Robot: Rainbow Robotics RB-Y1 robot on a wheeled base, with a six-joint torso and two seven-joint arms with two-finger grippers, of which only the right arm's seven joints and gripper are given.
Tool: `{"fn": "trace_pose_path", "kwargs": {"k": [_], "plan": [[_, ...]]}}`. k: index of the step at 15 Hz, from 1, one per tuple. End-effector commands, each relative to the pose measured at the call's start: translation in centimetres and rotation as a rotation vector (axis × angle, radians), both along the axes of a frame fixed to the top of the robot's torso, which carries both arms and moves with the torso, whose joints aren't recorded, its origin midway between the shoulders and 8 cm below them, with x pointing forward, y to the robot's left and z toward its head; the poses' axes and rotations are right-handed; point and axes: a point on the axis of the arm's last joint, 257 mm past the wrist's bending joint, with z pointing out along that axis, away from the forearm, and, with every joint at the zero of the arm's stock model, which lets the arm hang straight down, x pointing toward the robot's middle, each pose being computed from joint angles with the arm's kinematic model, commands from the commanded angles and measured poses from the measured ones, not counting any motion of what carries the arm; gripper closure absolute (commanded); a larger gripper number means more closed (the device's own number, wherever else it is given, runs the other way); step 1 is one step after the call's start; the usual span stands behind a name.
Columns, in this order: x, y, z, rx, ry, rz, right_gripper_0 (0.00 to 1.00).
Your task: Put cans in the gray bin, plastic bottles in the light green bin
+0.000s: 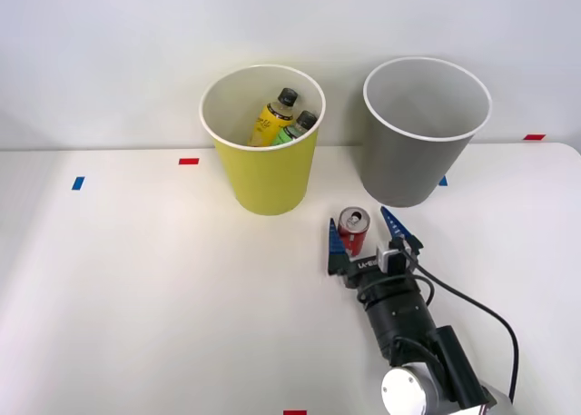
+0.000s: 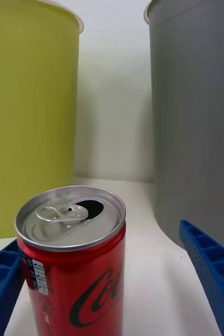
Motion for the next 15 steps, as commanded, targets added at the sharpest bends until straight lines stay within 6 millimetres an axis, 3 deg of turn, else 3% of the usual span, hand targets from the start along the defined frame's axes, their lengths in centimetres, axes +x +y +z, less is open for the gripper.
{"fn": "trace_pose_path", "kwargs": {"k": [1, 8, 11, 15], "plan": [[0.3, 0.1, 0.1, -0.01, 0.001, 0.004, 0.92], [0.1, 0.4, 0.3, -0.028, -0.013, 0.013, 0.96], [-1.0, 0.1, 0.7, -0.037, 0.007, 0.054, 0.96], [-3.5, -0.1, 5.1, -0.007, 0.037, 0.151, 0.97]]}}
